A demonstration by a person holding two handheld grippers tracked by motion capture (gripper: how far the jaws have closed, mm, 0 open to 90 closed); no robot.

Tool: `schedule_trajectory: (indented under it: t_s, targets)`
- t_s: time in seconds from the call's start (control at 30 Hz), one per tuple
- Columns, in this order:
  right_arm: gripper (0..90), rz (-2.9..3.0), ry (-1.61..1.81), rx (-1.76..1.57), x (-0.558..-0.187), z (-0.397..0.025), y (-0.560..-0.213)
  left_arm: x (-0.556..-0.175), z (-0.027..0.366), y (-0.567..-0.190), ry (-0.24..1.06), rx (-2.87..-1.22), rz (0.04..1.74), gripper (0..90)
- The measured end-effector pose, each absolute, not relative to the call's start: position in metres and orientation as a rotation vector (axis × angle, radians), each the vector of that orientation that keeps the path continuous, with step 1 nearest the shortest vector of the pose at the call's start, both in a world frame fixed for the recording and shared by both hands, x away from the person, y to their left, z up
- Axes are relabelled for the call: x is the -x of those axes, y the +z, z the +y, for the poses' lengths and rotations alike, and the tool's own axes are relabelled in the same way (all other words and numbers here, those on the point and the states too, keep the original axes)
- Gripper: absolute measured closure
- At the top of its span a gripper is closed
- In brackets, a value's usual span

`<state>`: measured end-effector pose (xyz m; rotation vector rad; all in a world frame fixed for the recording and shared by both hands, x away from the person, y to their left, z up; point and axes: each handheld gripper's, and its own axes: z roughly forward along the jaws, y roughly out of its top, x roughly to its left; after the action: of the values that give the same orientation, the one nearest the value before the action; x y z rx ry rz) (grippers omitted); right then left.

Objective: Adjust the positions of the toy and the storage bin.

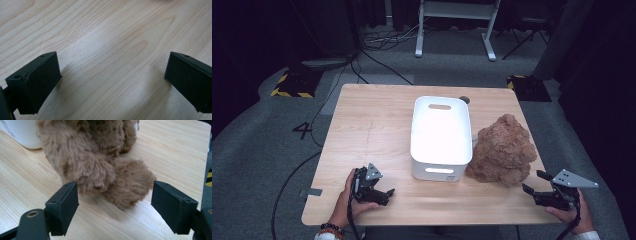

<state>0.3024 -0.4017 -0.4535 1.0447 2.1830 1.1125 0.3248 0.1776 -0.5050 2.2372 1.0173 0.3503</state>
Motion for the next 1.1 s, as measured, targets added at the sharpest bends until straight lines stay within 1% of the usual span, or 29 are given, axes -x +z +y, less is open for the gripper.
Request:
schedule_trajectory:
  t_s: [0.57,1.1]
  targets:
    - [23.0,2.184,1.175,-0.996,-0.314,-0.380,-0.429,-0.324,0.177,-0.505,0.354,-2.234,1.023,0.5]
    - [22.6,2.235,1.162,-0.970,-0.330,-0.354,-0.428,-0.324,0.177,-0.505,0.354,-2.234,1.023,0.5]
